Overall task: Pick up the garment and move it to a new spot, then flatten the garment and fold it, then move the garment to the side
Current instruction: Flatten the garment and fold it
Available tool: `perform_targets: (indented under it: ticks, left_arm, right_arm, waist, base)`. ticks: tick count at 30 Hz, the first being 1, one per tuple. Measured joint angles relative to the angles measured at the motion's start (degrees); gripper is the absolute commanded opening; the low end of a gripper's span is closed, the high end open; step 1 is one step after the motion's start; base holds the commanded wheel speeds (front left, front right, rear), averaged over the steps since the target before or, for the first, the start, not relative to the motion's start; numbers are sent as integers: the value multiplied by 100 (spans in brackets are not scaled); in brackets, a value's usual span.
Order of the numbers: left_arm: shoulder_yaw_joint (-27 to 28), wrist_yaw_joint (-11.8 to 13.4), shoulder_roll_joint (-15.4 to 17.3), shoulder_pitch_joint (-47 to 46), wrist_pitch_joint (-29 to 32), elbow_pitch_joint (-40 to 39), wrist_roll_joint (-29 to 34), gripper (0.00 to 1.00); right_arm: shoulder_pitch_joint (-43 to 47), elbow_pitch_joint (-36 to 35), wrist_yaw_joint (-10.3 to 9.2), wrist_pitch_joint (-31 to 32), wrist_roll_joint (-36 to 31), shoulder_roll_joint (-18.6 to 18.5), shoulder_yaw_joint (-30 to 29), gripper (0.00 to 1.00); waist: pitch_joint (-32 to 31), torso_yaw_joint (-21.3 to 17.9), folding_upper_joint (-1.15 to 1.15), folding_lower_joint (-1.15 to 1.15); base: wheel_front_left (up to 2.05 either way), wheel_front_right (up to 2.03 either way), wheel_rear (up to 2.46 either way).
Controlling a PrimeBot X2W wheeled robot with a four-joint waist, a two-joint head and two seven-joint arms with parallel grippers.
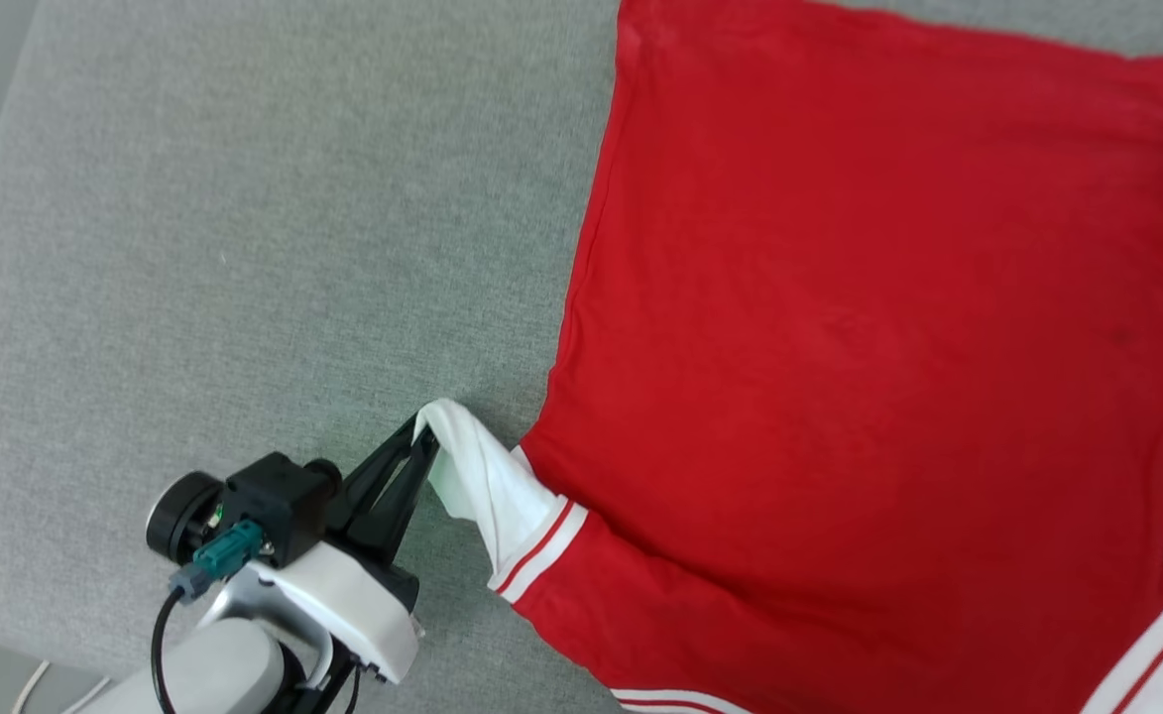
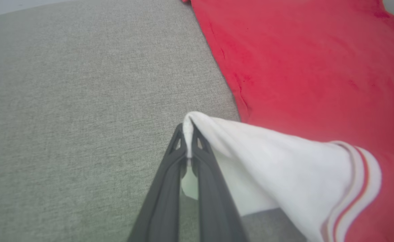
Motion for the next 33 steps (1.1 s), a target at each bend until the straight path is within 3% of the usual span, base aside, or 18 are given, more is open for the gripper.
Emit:
perform_targets:
  ticks: [9, 17, 24, 33]
  left_arm:
    - [26, 105, 102, 497, 1, 127, -171, 0]
    - [59, 221, 274, 1012, 1, 185, -354, 0]
    - [131, 258, 274, 1329, 1, 227, -412, 0]
    - [121, 199, 242, 1416, 0, 311, -370, 0]
  right_arm:
    - [1473, -1323, 0, -441, 1048, -1223, 519, 0]
    - [3665, -2291, 1, -879, 1718, -2115, 132, 0]
    - [5695, -2328, 0, -1067, 1897, -2097, -415, 0]
    - [7410, -2251, 1, -1240, 1851, -1441, -854, 0]
  waist:
    - [-876, -236, 0, 0]
    - [-1559, -530, 0, -1]
    - [-1908, -833, 0, -1]
    - [-1980, -948, 0, -1]
  base:
    - [0, 0, 0]
    - [0, 0, 0]
    - [0, 0, 0]
    - [0, 0, 0]
